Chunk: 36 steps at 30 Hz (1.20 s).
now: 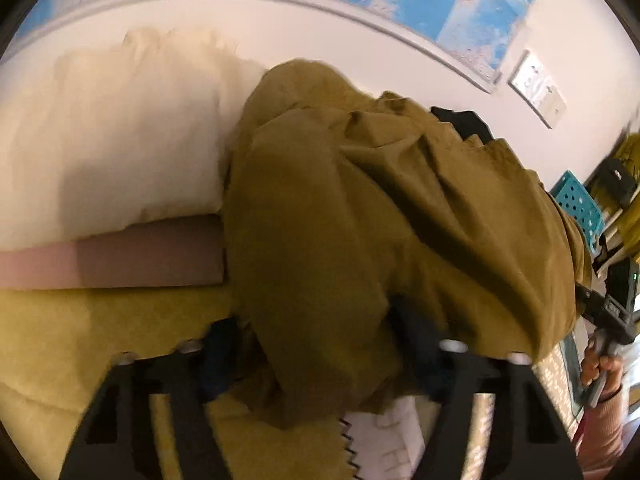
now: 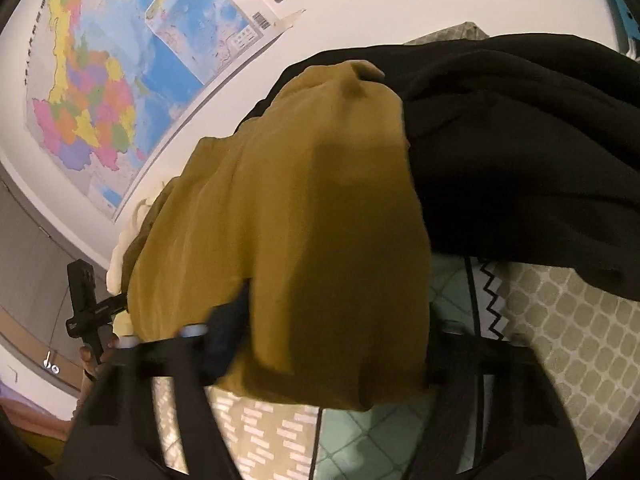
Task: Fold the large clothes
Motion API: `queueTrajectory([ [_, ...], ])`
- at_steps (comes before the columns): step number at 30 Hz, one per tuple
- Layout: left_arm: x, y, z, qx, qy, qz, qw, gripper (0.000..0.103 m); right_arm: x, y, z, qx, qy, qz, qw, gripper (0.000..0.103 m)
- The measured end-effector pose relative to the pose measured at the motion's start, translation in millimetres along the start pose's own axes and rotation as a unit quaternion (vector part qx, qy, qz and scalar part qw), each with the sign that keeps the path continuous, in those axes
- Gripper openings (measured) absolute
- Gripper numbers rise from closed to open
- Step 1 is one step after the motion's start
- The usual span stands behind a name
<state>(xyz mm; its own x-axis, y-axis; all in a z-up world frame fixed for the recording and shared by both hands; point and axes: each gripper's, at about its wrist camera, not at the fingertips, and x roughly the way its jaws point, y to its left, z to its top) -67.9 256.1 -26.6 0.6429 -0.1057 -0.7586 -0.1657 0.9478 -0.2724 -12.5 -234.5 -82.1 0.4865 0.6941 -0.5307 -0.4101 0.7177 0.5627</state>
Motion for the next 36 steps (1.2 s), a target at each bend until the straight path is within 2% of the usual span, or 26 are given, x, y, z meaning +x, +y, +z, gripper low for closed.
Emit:
queueTrajectory([
  [1, -7, -2, 2, -0.001, -0.003, -0.001, 1.0000, 0.041, -8, 4, 1, -0.006, -0.002, 0.007, 1.000, 0.035],
  [2, -14, 0, 3, -0.010, -0.002, -0.014, 0.9999, 0.036, -17, 7, 2, -0.008, -0.007, 0.015, 1.000, 0.028],
  [4, -33, 9, 4, -0.040, 0.001, -0.056, 0.9977, 0.032, -41, 18, 5, -0.014, -0.034, 0.032, 0.999, 0.018],
  [6, -57, 8, 1, -0.043, 0.002, -0.086, 0.9954, 0.031, -80, 41, 6, -0.025, -0.064, 0.061, 0.996, 0.015],
  [8, -85, 1, -9, -0.024, -0.012, -0.101, 0.9946, 0.031, -118, 65, 1, -0.063, -0.093, 0.075, 0.991, 0.013],
  [11, -117, 0, -36, -0.006, -0.022, -0.128, 0.9915, 0.032, -154, 71, -10, -0.077, -0.102, 0.065, 0.990, 0.013],
  [13, -115, 6, -59, -0.004, -0.003, -0.120, 0.9927, 0.032, -153, 56, -19, -0.062, -0.082, 0.044, 0.994, 0.013],
  [15, -91, 15, -82, -0.015, 0.041, -0.095, 0.9945, 0.033, -137, 27, -30, -0.016, -0.047, 0.018, 0.999, 0.012],
  [17, -70, 24, -95, -0.031, 0.073, -0.087, 0.9931, 0.037, -116, -6, -43, 0.028, -0.021, -0.001, 0.999, 0.011],
  [19, -68, 26, -94, -0.042, 0.062, -0.101, 0.9921, 0.038, -101, -27, -50, 0.059, -0.011, 0.000, 0.998, 0.011],
  [20, -69, 24, -92, -0.036, 0.063, -0.092, 0.9931, 0.047, -94, -31, -52, 0.065, -0.006, -0.014, 0.998, 0.012],
  [21, -72, 17, -91, -0.015, 0.063, -0.060, 0.9961, 0.056, -89, -27, -51, 0.059, -0.004, -0.027, 0.998, 0.015],
  [22, -74, 8, -89, 0.005, 0.063, -0.023, 0.9978, 0.070, -89, -24, -52, 0.052, -0.001, -0.038, 0.998, 0.018],
  [23, -76, 2, -86, 0.023, 0.062, 0.007, 0.9978, 0.072, -90, -19, -51, 0.040, 0.005, -0.060, 0.997, 0.026],
  [25, -96, -16, -77, 0.062, 0.033, 0.038, 0.9969, 0.072, -103, -10, -44, 0.023, -0.011, -0.090, 0.996, 0.047],
  [26, -105, -20, -72, 0.071, 0.016, 0.043, 0.9964, 0.080, -112, -6, -43, 0.015, -0.028, -0.112, 0.993, 0.069],
  [27, -117, -26, -66, 0.078, -0.008, 0.037, 0.9962, 0.084, -124, 2, -40, 0.002, -0.053, -0.137, 0.989, 0.076],
  [29, -130, -26, -56, 0.084, -0.035, 0.005, 0.9958, 0.085, -142, 17, -34, -0.021, -0.088, -0.143, 0.986, 0.076],
  [31, -130, -42, -44, 0.102, -0.046, 0.000, 0.9937, 0.085, -147, 37, -29, -0.045, -0.108, -0.124, 0.985, 0.076],
  [33, -118, -56, -37, 0.119, -0.039, -0.019, 0.9919, 0.085, -132, 60, -22, -0.089, -0.086, -0.088, 0.988, 0.076],
  [36, -89, -76, -26, 0.134, -0.013, -0.042, 0.9900, 0.085, -81, 88, -22, -0.148, -0.022, -0.081, 0.985, 0.076],
])
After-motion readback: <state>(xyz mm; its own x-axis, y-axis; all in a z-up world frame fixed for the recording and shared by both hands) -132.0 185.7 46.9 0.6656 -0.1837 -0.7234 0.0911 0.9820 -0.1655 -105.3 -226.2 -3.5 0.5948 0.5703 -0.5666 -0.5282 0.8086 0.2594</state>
